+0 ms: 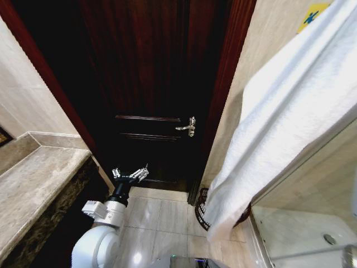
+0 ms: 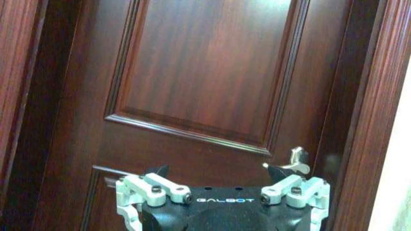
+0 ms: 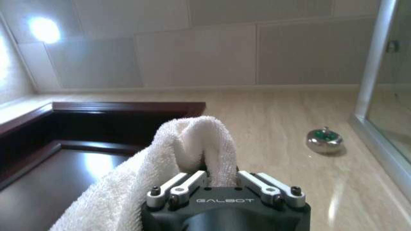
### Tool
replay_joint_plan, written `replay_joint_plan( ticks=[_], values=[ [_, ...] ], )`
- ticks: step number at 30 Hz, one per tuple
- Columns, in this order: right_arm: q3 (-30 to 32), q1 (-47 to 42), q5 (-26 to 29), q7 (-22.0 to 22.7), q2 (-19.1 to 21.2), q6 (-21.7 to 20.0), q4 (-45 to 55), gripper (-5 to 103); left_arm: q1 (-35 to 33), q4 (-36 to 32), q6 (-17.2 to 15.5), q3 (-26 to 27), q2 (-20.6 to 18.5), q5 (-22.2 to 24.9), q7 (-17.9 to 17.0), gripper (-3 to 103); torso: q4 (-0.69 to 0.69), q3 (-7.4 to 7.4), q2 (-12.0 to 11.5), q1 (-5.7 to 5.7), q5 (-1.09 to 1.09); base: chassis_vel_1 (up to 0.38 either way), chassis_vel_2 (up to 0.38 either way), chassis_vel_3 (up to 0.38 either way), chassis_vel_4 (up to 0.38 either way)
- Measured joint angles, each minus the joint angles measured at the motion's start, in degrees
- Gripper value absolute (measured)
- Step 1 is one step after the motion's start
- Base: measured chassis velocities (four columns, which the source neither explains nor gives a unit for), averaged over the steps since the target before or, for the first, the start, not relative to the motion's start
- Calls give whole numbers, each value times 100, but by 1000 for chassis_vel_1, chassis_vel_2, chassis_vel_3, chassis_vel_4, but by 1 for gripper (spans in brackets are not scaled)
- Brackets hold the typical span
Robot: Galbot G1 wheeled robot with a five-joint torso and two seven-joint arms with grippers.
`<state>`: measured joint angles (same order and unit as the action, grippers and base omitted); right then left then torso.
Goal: Discard the used towel into the hamper.
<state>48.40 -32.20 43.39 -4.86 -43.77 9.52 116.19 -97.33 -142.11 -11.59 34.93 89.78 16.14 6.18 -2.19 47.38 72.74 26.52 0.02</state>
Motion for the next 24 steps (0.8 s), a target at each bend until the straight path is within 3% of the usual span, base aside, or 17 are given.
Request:
replay_joint_plan(
  ticks=[15,24],
  values=[
    [-112,158,-387,-306,-452,246,-781,7,0,0,0,0,0,0,0,100,-1,0,0,0,-2,0,0,0,0],
    [84,-370,-625,-423,-887,369,-800,7,0,0,0,0,0,0,0,100,0,0,0,0,-1,0,0,0,0]
  ],
)
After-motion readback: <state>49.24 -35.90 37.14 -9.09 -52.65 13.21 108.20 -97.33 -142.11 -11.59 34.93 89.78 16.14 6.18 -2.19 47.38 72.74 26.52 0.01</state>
